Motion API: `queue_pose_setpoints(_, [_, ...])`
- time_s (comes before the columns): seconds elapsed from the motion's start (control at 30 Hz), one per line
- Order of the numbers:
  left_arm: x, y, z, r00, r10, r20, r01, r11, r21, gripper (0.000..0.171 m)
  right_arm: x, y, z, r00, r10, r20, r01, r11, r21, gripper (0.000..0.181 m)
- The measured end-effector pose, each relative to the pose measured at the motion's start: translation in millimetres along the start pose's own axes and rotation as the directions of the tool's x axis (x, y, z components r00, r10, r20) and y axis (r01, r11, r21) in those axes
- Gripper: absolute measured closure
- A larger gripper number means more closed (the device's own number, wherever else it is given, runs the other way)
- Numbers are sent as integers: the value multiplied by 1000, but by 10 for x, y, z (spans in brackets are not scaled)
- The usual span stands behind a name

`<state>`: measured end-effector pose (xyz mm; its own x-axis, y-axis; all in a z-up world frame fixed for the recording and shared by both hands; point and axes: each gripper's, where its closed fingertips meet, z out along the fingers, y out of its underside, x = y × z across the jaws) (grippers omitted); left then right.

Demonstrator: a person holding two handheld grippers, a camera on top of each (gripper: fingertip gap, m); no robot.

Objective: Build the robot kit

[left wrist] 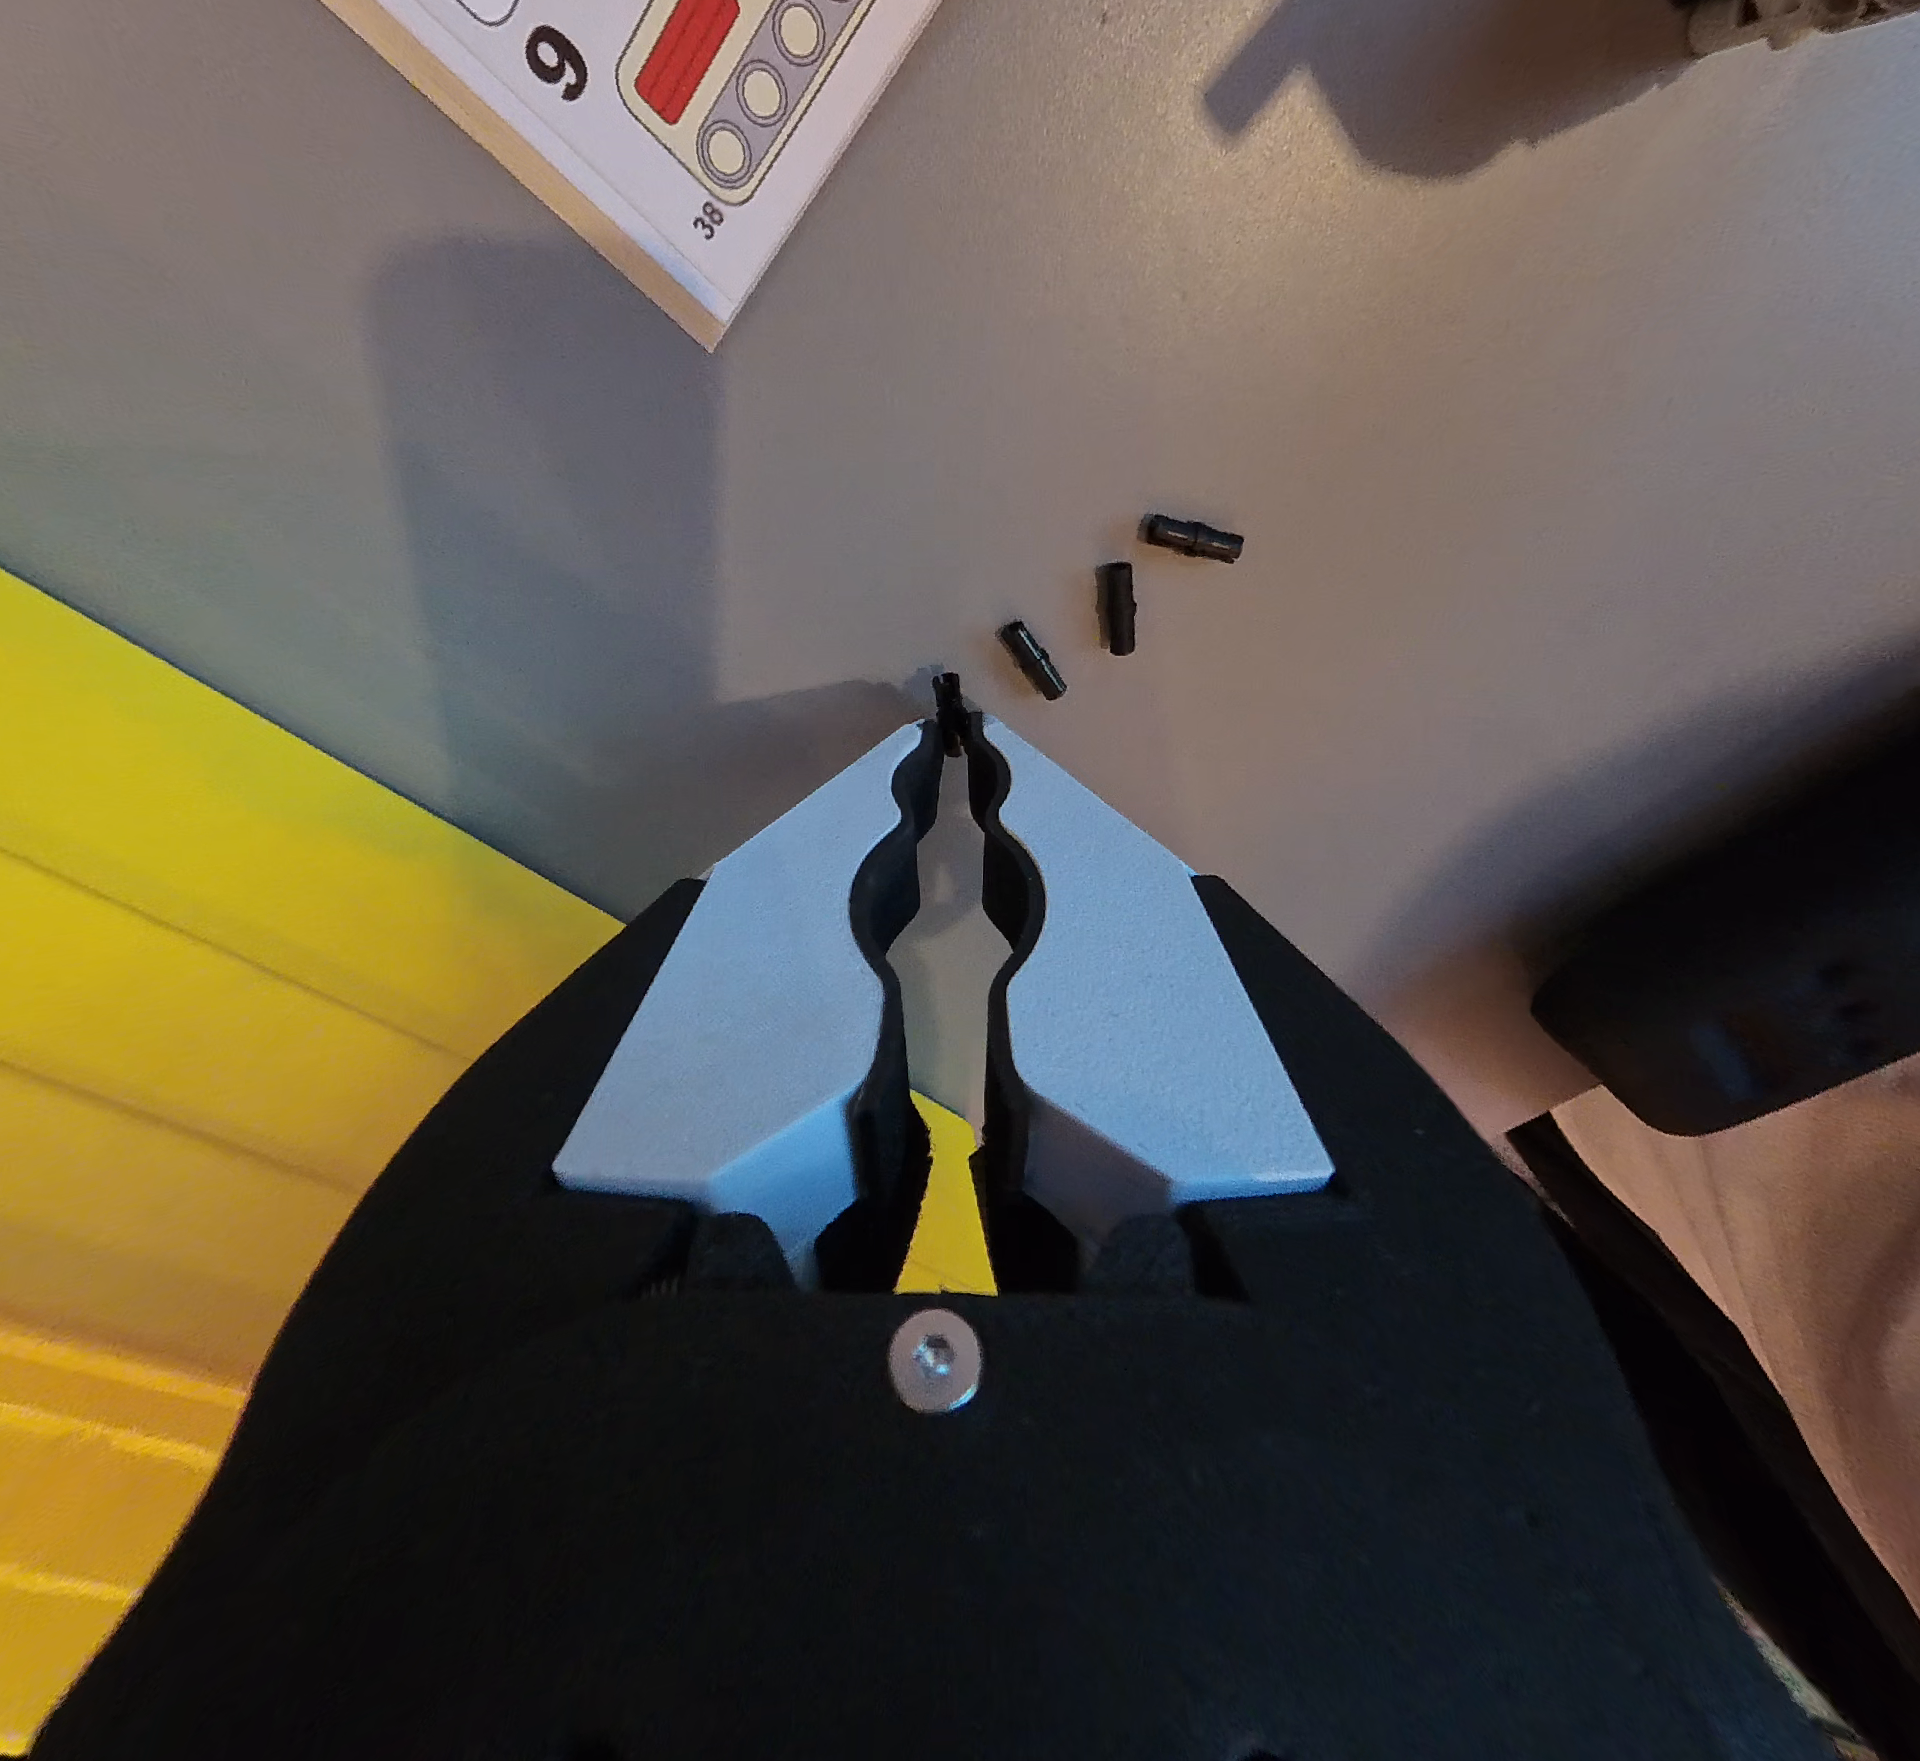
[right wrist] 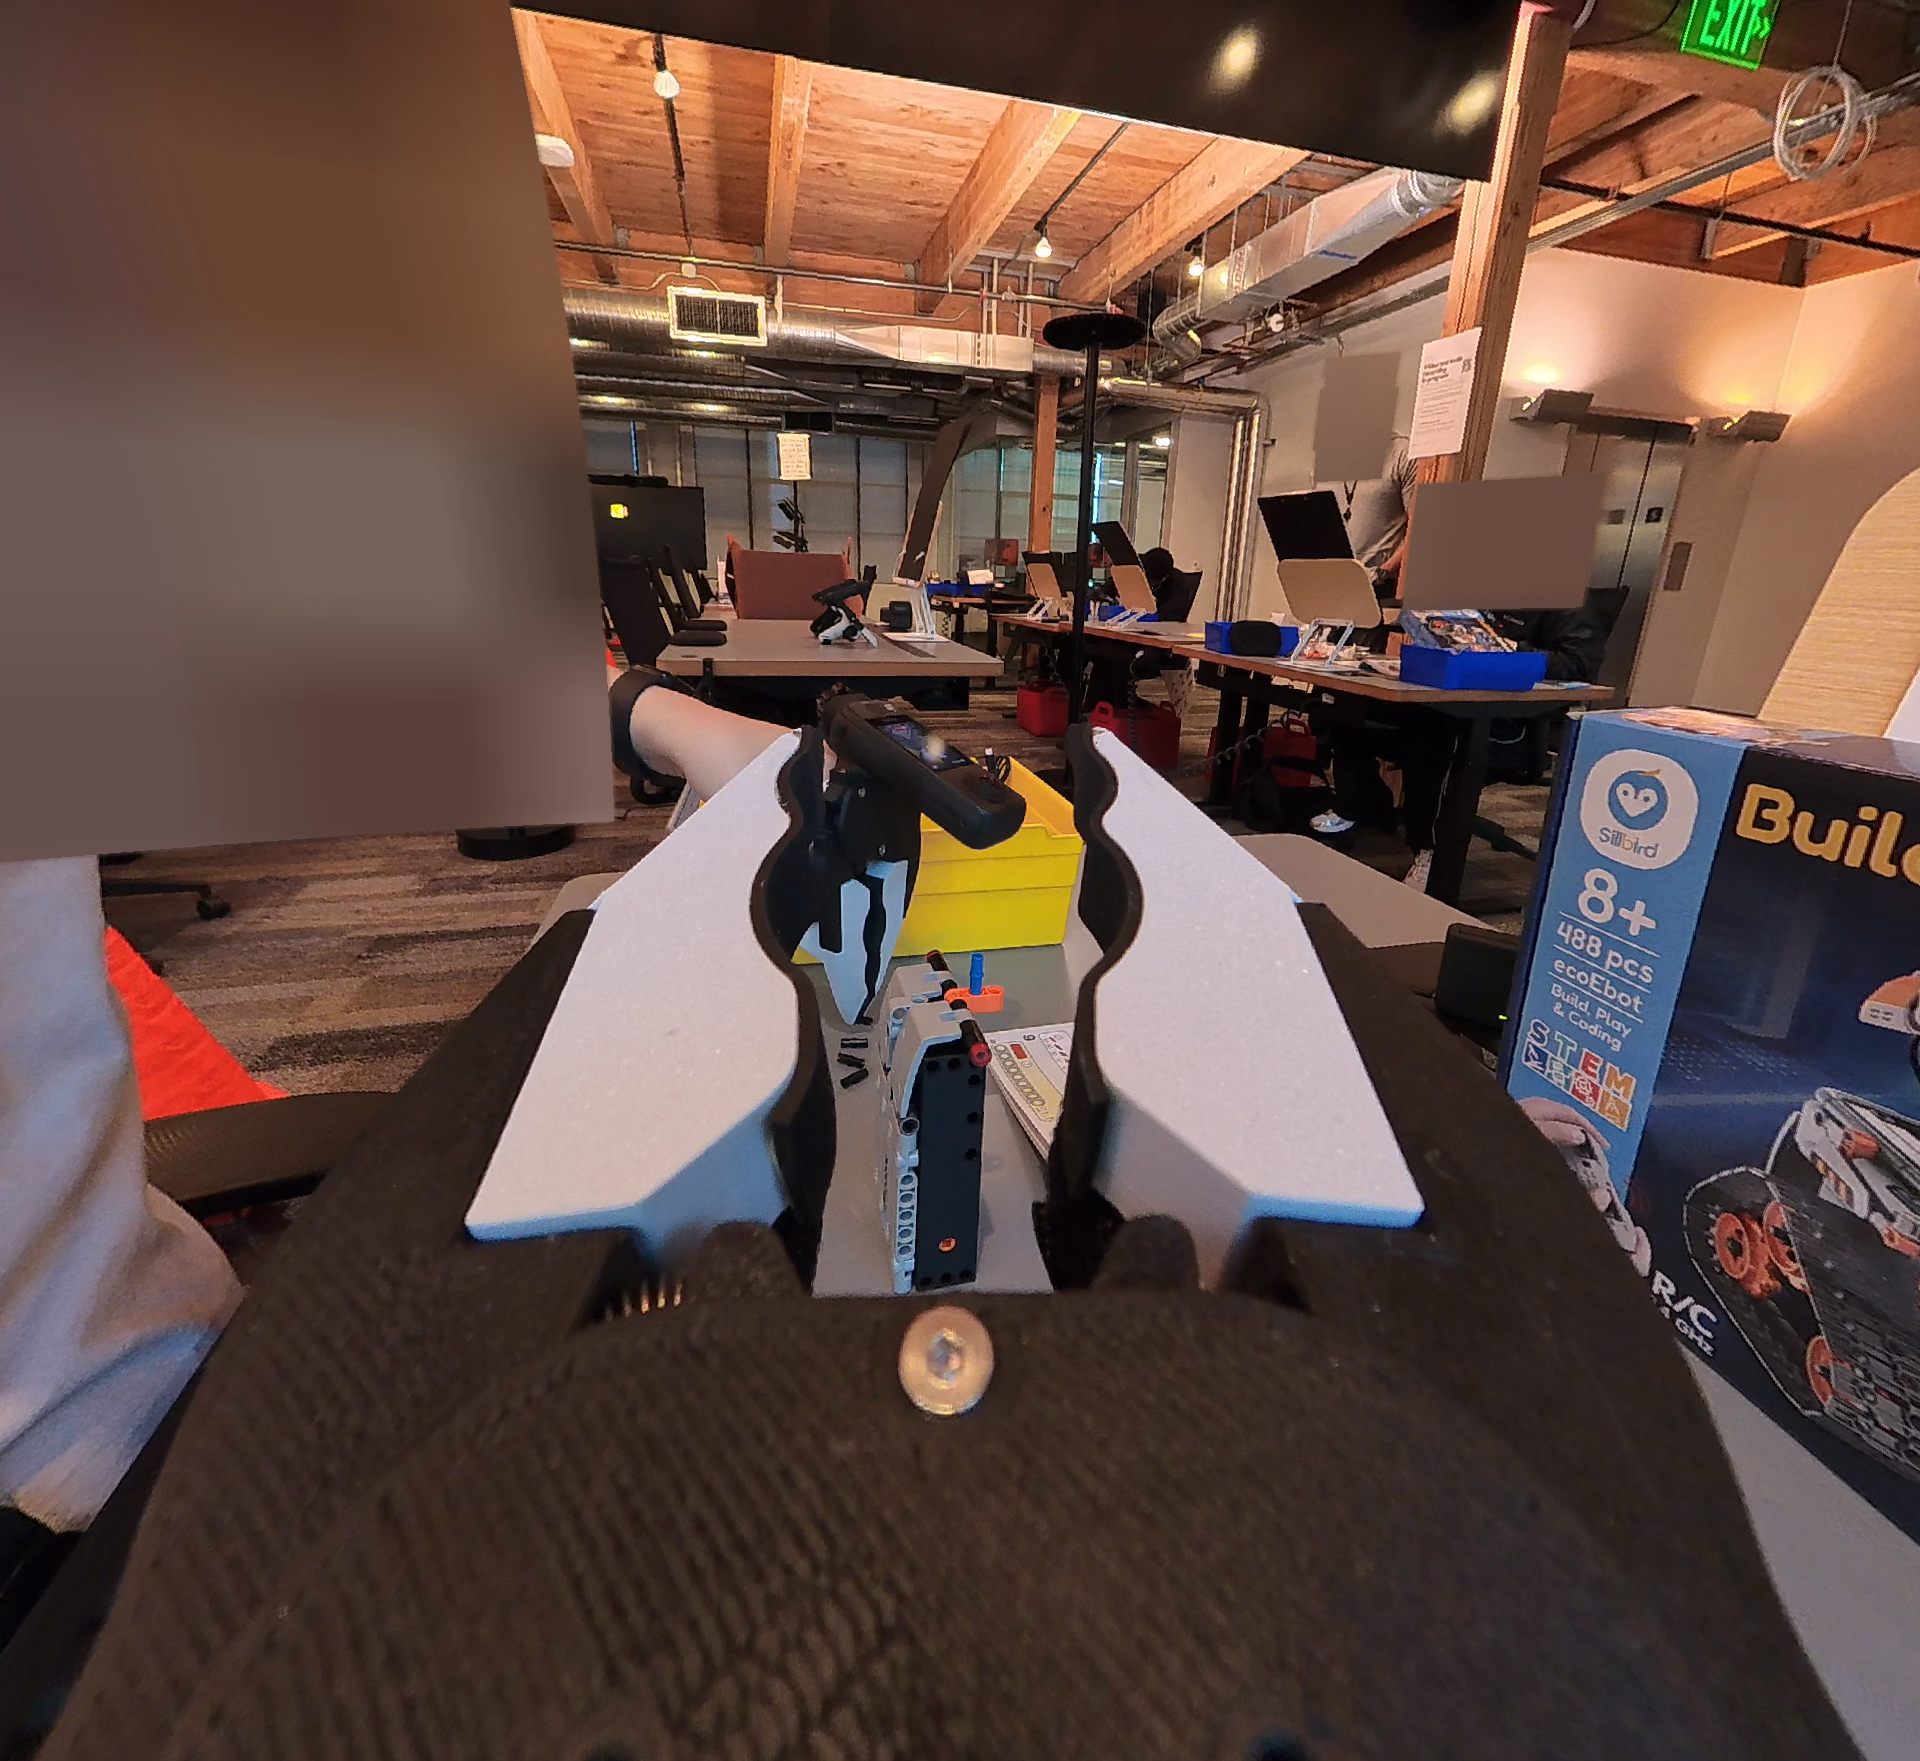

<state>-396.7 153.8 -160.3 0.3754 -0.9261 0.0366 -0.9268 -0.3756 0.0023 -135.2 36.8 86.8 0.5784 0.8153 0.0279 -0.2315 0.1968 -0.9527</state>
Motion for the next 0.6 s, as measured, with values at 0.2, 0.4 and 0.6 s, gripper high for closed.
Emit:
queue_pose_setpoints(0.2, [8,11,40,1000,5,-5,-5,1000,-12,169,9,-10,-12,1000,2,-3,-2,1000,5,134])
queue_pose_setpoints(0.4, [11,7,52,1000,5,-14,-5,1000,-8,168,13,-16,-21,1000,1,-5,-1,1000,6,134])
queue_pose_setpoints(0.6, [11,-31,-14,1000,3,-11,-2,1000,19,154,9,-21,-25,1000,-3,-5,3,1000,6,134])
